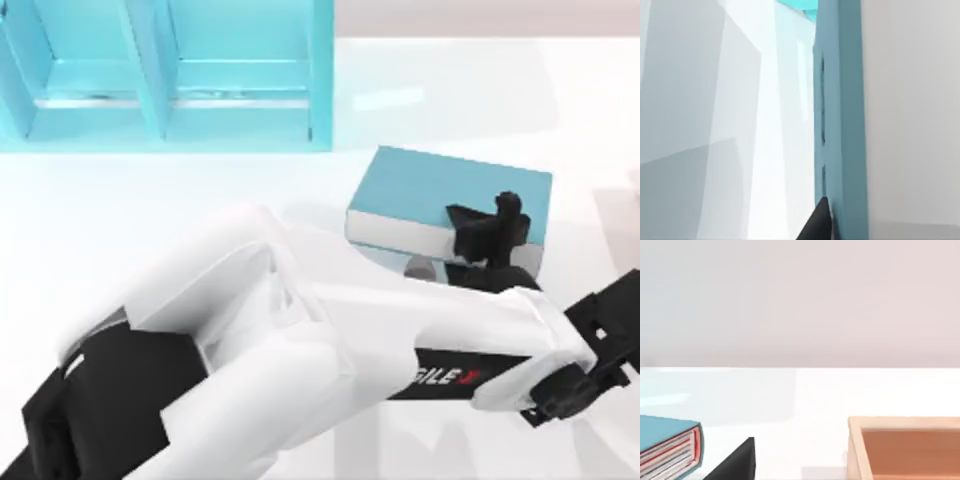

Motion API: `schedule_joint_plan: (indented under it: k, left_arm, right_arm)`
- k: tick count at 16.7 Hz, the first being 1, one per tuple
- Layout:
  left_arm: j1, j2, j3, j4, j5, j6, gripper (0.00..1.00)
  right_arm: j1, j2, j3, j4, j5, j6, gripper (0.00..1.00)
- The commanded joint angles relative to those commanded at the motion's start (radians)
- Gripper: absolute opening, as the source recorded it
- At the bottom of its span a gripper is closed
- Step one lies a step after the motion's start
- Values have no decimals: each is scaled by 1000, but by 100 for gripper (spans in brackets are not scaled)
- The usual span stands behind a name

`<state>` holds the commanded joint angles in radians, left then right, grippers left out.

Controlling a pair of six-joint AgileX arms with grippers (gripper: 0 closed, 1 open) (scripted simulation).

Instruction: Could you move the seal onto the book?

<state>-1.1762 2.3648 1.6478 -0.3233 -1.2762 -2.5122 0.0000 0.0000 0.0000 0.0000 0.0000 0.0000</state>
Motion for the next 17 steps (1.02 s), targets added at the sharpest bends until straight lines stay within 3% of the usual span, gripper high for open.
schedule_joint_plan:
  k: [4,17]
  left_arm:
    - [0,2,-1,3,0,0,0]
    - [0,2,-1,3,0,0,98]
  right_arm:
    - [0,0,0,0,0,0,100]
    - [0,0,0,0,0,0,100]
